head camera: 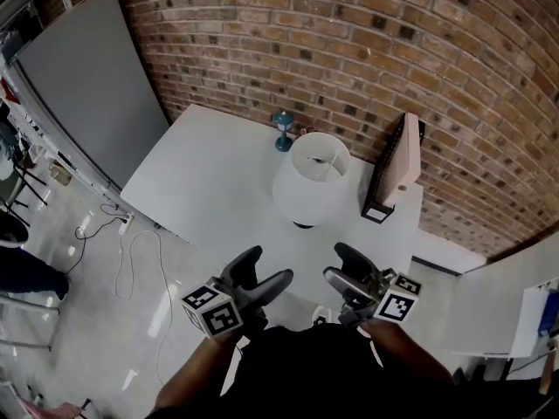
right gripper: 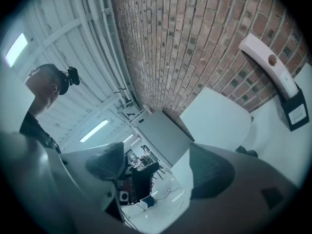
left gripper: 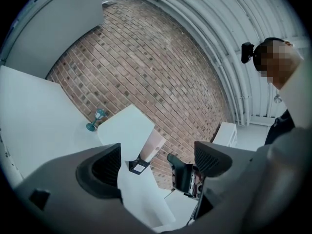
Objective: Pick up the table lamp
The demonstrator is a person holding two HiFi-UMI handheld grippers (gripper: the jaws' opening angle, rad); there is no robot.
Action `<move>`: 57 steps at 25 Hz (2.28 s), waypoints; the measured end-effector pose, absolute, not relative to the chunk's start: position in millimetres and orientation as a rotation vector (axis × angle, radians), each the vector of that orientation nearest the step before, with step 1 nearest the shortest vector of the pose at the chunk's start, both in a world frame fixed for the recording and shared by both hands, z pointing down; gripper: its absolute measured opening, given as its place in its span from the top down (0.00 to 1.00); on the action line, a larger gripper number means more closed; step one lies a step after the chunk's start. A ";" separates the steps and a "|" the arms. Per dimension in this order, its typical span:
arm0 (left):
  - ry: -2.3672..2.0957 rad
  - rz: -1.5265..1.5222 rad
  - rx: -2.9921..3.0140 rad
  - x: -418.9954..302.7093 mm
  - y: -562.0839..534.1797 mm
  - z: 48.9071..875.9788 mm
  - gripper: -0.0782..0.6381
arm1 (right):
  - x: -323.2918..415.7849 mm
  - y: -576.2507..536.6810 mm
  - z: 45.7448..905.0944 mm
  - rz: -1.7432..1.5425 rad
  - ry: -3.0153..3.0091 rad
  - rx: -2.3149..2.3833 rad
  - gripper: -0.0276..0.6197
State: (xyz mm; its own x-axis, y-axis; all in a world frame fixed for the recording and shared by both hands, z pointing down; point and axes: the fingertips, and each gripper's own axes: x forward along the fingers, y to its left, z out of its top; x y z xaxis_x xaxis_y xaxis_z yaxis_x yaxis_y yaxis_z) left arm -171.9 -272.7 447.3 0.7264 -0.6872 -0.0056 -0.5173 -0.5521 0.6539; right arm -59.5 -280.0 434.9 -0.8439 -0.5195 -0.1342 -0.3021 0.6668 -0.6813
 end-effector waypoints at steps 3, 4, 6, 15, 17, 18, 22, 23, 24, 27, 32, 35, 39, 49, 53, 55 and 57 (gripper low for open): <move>-0.932 -0.352 2.300 -165.5 -287.1 439.0 0.23 | -48.2 -293.8 427.0 -0.951 2.566 -0.634 0.30; -0.941 -0.353 2.304 -162.5 -291.5 437.6 0.23 | -43.4 -298.2 426.3 -0.952 2.563 -0.629 0.30; -0.960 -0.343 2.309 -155.7 -299.0 435.5 0.23 | -33.6 -307.2 426.8 -0.962 2.552 -0.622 0.30; -1.026 -0.426 2.213 -148.4 -330.1 444.5 0.23 | -1.8 -347.9 439.3 -0.990 2.525 -0.582 0.30; -1.039 -0.501 2.169 -154.7 -337.6 447.1 0.23 | 1.2 -357.6 443.7 -0.987 2.524 -0.581 0.30; -1.049 -0.547 2.147 -159.2 -341.2 447.9 0.23 | 2.5 -362.2 445.1 -0.983 2.521 -0.582 0.30; -1.075 -0.765 2.032 -188.7 -357.8 446.0 0.23 | 11.1 -385.9 462.3 -1.009 2.471 -0.635 0.30; -1.068 -0.811 2.001 -197.2 -363.0 446.0 0.23 | 12.1 -392.5 465.6 -1.017 2.448 -0.654 0.30; -1.056 -0.848 1.970 -205.2 -368.6 446.9 0.23 | 12.3 -398.7 468.7 -1.024 2.427 -0.673 0.30; -1.016 -0.888 1.903 -222.9 -388.1 456.1 0.23 | 13.6 -415.7 482.8 -1.044 2.389 -0.748 0.30; -0.911 -0.880 1.862 -232.4 -416.5 469.4 0.23 | 21.1 -438.2 491.5 -1.051 2.289 -0.847 0.30; -0.824 -0.927 1.804 -236.5 -434.0 479.1 0.23 | 24.0 -452.3 488.4 -1.058 2.214 -0.838 0.30; -0.734 -1.015 1.665 -243.1 -455.6 503.8 0.23 | 32.9 -471.1 503.8 -1.131 2.065 -0.843 0.28; -0.508 -0.994 1.698 -216.8 -495.0 529.9 0.23 | 25.2 -501.7 545.5 -1.276 1.937 -0.745 0.14; -0.494 -1.013 1.673 -209.3 -507.6 532.9 0.23 | 18.3 -510.4 549.0 -1.282 1.880 -0.688 0.12; -0.501 -1.028 1.651 -209.3 -514.8 536.2 0.23 | 14.2 -514.8 549.5 -1.286 1.847 -0.664 0.11; -0.506 -1.039 1.630 -209.0 -521.1 539.6 0.23 | 11.4 -518.2 549.8 -1.287 1.818 -0.647 0.09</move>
